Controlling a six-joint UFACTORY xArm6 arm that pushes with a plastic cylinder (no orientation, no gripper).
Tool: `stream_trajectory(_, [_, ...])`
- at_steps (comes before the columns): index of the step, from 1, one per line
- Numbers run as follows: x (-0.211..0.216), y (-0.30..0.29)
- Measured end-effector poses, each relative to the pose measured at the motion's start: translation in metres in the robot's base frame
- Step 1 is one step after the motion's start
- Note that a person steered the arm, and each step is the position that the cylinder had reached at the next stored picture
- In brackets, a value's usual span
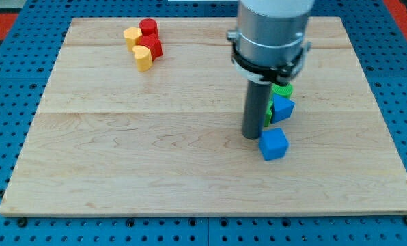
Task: Nudge the group of blocks up a bit
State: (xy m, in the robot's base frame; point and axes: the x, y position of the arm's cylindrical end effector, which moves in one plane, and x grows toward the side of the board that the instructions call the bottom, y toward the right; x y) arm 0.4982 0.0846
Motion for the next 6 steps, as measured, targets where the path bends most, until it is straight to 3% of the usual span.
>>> stream_trajectory(2, [0.026, 0.084])
stream_trajectory(4, [-0.029, 0.075])
stream_trajectory(6, [-0.048, -0.054])
